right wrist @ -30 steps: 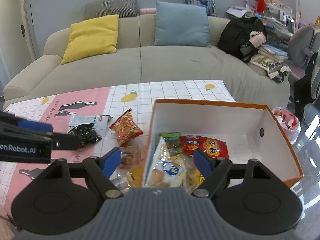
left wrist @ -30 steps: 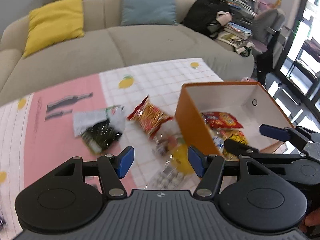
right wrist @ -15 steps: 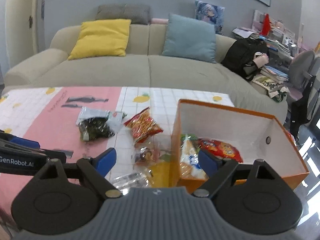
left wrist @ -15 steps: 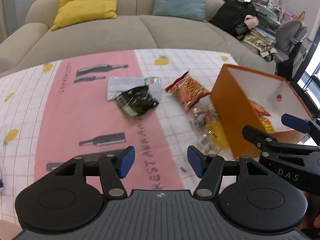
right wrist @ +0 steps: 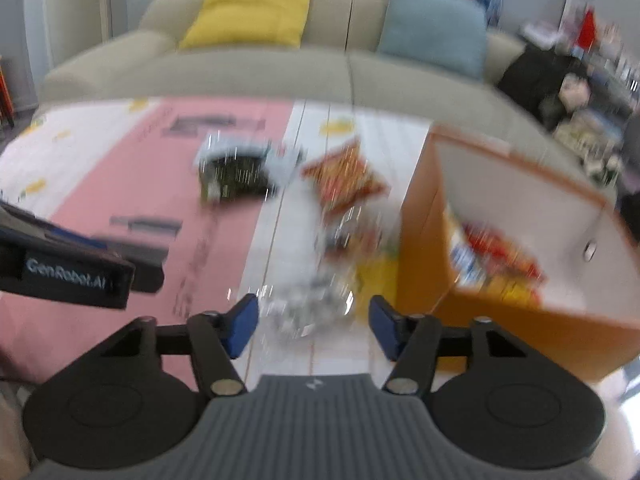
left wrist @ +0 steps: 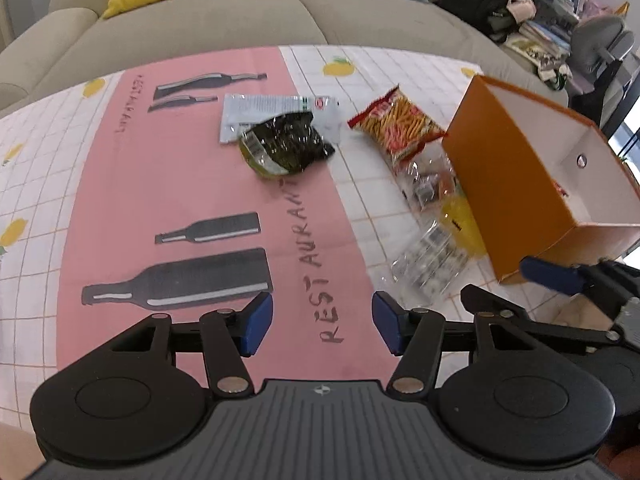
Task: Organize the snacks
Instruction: 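Withdraw both tools from the box toward the remaining snacks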
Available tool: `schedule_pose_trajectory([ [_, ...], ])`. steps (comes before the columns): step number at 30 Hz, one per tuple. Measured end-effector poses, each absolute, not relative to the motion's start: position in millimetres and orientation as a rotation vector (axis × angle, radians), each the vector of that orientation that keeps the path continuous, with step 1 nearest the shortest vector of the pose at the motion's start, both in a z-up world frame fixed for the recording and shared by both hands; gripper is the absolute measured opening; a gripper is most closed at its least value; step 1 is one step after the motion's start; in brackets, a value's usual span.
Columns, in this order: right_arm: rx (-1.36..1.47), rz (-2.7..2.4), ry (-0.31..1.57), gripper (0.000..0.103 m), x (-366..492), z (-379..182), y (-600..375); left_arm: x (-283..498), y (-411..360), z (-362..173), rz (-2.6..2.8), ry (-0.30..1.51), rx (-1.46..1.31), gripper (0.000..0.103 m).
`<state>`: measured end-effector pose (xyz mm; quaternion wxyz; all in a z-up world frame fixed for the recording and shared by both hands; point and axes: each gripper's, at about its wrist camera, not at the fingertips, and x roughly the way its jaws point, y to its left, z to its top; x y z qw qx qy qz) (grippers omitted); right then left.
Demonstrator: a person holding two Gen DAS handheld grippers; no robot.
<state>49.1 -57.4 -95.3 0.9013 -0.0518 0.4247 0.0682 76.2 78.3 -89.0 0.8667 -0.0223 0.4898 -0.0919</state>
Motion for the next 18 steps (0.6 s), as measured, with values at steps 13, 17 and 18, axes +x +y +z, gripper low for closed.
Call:
schedule_pose_trajectory([
  [13,0.317,-0.174,1.005,0.076,98,-124,-67,109,88,-110,-0.106,1.094,-0.109,0.063],
  [17,0.362,-0.218,1.061,0.078,111,-139,-61,116,90,-115,-0.098,1.105,-0.127,0.063],
  [18,0.364,-0.219,1.067,0.078,114,-142,-60,118,91,-116,-0.097,1.106,-0.130,0.063],
])
